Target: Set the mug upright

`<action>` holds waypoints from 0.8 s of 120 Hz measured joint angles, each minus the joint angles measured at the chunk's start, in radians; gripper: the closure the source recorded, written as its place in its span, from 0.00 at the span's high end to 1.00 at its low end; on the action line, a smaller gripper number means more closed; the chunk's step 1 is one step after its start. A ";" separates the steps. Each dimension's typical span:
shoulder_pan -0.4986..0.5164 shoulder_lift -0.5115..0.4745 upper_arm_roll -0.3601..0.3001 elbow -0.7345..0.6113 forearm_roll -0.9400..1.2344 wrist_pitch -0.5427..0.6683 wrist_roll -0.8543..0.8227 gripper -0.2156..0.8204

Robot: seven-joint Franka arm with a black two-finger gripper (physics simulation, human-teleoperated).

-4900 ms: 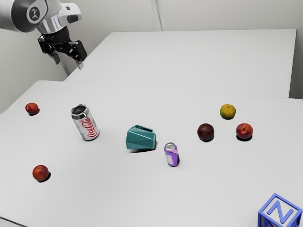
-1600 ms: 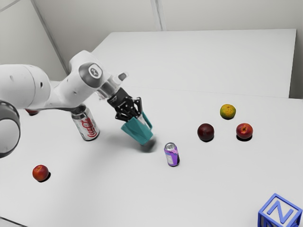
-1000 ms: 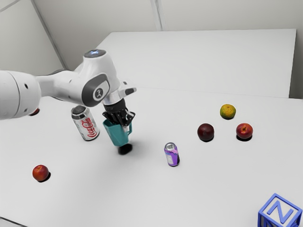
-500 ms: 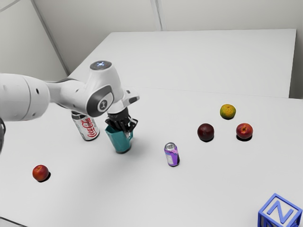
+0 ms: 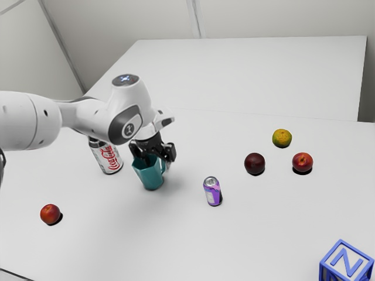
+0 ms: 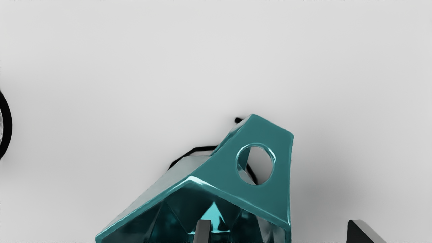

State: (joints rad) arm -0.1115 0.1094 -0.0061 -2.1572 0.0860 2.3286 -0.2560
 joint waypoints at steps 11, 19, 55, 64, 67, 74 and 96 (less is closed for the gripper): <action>-0.002 -0.020 0.000 0.001 0.000 -0.002 -0.002 0.68; -0.002 -0.040 0.000 0.005 0.000 -0.010 -0.003 0.71; -0.020 -0.075 0.001 0.145 0.005 -0.121 0.011 0.77; -0.024 -0.082 0.001 0.201 0.006 -0.173 0.019 0.78; -0.025 -0.083 0.001 0.222 0.006 -0.191 0.021 0.78; -0.026 -0.087 0.001 0.259 0.005 -0.227 0.026 0.78; -0.027 -0.097 0.001 0.389 0.005 -0.364 0.039 0.79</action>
State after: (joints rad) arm -0.1386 0.0120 -0.0046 -1.7684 0.0910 1.9646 -0.2166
